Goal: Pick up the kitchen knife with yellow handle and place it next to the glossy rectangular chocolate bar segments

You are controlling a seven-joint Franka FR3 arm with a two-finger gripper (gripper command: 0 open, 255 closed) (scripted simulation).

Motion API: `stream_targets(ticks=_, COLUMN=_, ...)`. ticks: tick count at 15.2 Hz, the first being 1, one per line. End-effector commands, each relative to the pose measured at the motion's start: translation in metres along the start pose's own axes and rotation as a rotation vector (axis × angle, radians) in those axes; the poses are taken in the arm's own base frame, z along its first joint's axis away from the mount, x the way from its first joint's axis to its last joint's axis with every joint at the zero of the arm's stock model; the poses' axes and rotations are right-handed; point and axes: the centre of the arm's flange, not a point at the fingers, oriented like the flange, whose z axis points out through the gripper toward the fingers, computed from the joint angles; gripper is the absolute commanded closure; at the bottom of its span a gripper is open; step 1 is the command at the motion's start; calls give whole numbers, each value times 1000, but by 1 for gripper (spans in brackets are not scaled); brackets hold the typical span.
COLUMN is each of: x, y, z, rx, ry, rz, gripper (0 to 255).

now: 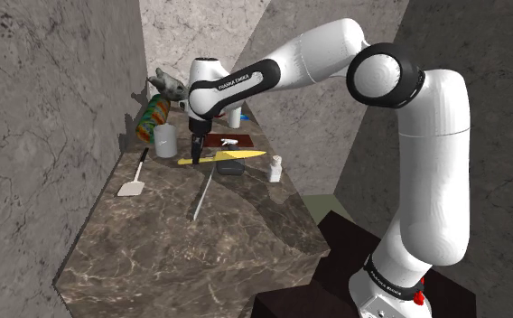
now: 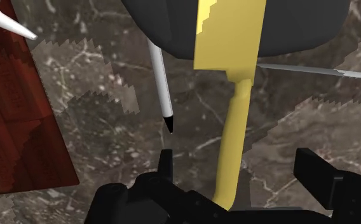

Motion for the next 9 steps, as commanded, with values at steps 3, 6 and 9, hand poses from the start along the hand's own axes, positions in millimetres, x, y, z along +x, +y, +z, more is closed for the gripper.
stream_targets(ticks=3, x=0, y=-1, z=-43, rx=0, ry=0, rz=0, gripper=0)
stream_targets(ticks=6, x=0, y=-1, z=-43, rx=0, ry=0, rz=0, gripper=0)
stream_targets(ticks=9, x=0, y=-1, z=-43, rx=0, ry=0, rz=0, gripper=0)
